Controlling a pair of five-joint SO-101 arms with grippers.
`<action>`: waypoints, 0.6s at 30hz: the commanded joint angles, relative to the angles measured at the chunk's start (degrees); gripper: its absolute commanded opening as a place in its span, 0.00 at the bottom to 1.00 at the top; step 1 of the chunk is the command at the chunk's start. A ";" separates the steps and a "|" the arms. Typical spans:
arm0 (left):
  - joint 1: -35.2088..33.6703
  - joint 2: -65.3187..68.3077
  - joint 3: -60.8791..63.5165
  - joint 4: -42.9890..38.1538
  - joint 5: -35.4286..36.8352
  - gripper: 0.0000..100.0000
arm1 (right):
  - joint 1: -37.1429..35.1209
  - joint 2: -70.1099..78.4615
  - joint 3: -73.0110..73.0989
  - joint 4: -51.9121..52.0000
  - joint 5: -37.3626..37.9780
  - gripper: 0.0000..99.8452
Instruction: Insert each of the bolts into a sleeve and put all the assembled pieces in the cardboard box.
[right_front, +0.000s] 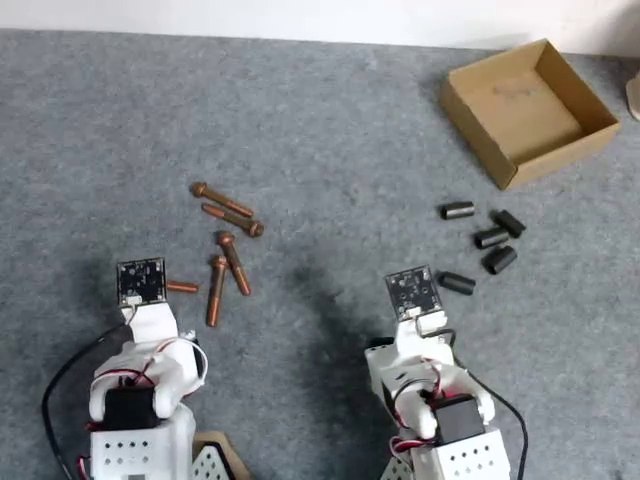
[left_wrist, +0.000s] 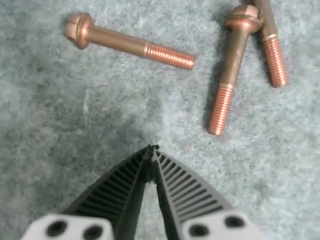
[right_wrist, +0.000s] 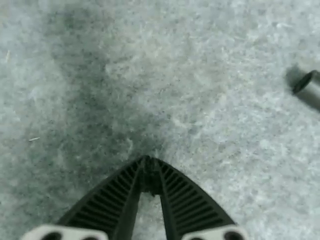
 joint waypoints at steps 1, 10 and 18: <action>1.01 -0.31 -5.05 0.97 0.62 0.01 | 0.75 -0.04 7.43 0.04 0.00 0.00; 0.66 -0.04 -10.77 1.23 -2.99 0.01 | 0.75 -0.04 7.43 0.04 0.00 0.00; 0.75 21.32 -30.64 8.18 -2.90 0.01 | 0.75 -0.04 7.43 0.04 0.00 0.00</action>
